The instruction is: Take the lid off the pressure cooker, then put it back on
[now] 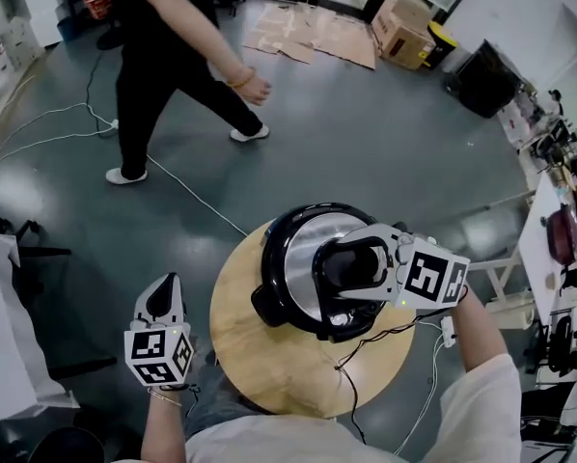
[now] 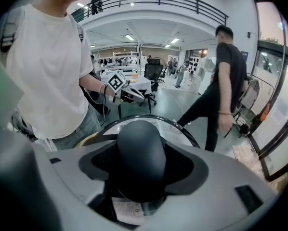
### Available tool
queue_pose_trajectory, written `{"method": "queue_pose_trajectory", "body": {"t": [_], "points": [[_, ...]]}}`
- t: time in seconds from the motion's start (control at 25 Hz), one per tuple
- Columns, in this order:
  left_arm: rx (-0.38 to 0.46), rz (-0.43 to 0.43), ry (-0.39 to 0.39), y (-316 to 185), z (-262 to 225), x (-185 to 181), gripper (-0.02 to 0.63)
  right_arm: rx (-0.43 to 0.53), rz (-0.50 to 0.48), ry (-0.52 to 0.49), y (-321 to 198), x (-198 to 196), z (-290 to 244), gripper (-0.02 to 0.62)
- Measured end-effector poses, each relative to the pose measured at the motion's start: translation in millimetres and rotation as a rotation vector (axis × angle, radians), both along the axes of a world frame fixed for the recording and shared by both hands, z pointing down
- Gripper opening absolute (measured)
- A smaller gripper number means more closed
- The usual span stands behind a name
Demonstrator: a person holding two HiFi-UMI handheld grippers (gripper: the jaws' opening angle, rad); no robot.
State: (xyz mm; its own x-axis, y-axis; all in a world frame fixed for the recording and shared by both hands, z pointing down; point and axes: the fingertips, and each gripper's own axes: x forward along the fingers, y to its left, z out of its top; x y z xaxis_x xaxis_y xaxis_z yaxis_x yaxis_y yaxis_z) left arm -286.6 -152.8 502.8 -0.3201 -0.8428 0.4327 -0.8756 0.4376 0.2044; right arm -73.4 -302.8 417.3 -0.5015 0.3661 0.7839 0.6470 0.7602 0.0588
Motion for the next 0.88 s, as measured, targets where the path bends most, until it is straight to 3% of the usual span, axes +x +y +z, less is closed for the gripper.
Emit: {"method": "queue_pose_trajectory", "body": {"t": [0.52, 0.88], "points": [[0.001, 0.020, 0.004, 6, 1, -3, -0.011, 0.025, 0.029, 0.025, 1, 1, -10, 0.298], [0.021, 0.034, 0.005, 2, -3, -3, -0.011, 0.034, 0.075, -0.020, 0, 4, -28, 0.296]]}}
